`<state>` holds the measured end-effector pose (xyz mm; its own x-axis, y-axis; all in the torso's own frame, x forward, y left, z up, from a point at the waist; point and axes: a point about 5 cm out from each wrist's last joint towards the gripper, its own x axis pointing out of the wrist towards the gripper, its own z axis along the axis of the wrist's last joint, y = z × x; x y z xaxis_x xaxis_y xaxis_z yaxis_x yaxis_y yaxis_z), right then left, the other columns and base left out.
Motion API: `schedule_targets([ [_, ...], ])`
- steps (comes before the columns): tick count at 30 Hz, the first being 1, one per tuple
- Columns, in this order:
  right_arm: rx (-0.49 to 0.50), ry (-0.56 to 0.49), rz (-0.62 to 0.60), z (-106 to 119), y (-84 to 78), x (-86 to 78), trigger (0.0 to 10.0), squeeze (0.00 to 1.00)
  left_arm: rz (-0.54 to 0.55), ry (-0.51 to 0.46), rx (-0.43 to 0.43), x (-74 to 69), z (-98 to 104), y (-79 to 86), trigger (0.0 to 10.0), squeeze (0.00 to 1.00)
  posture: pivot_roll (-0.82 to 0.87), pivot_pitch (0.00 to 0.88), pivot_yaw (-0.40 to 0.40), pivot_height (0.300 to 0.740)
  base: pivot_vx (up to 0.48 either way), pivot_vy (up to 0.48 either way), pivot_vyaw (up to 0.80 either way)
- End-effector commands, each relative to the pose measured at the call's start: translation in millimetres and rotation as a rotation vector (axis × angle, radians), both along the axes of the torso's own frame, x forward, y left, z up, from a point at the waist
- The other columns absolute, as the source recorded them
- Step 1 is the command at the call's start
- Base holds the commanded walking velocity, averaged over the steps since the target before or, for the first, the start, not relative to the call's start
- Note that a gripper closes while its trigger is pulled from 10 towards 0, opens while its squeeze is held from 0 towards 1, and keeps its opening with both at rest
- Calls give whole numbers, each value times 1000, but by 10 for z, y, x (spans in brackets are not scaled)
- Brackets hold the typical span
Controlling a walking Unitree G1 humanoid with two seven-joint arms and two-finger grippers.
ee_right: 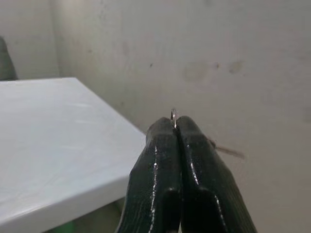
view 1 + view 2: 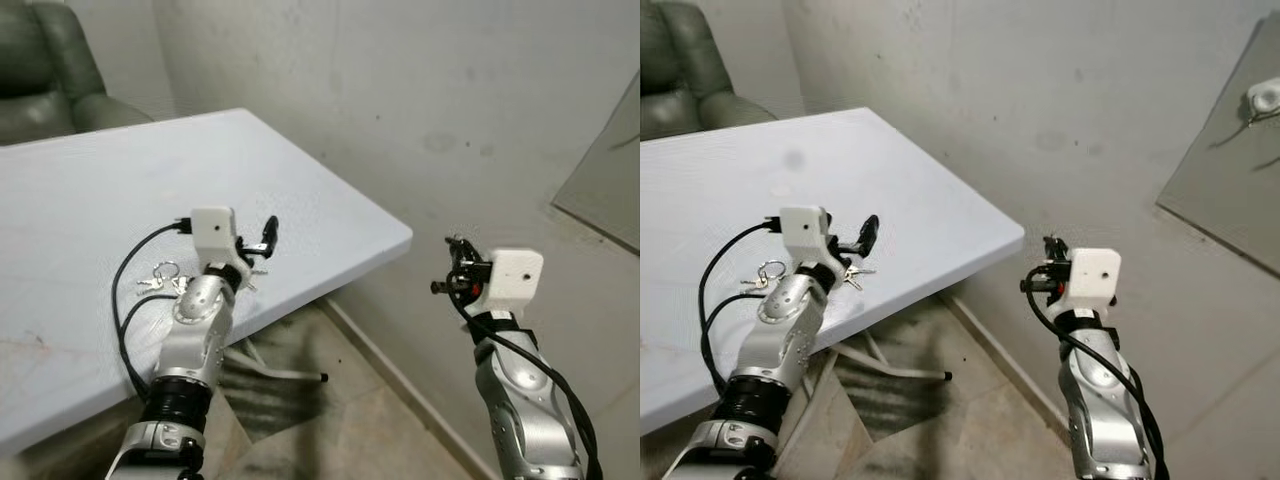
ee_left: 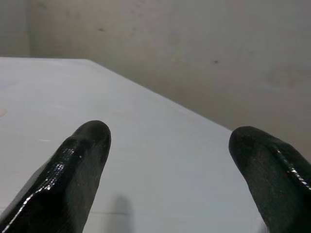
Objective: Hang keys on a hook
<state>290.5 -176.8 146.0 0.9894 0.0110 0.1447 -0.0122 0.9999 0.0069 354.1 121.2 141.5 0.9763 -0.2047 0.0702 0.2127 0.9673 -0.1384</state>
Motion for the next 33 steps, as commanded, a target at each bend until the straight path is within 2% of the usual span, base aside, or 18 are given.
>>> schedule_targets([
  [1,-2,-10,-9,25,-13,-3,10000,0,-3,-12,17,16,35,-11,10000,0,-36,0,-54,740,0,0,0],
  [7,-10,-7,-9,25,-24,-10,10000,0,0,-5,-9,14,32,-13,10000,0,-38,0,-60,740,0,0,0],
  [33,-11,0,-31,39,-81,1,10000,0,7,0,-1,42,45,-6,10000,0,-46,0,-59,740,0,0,0],
])
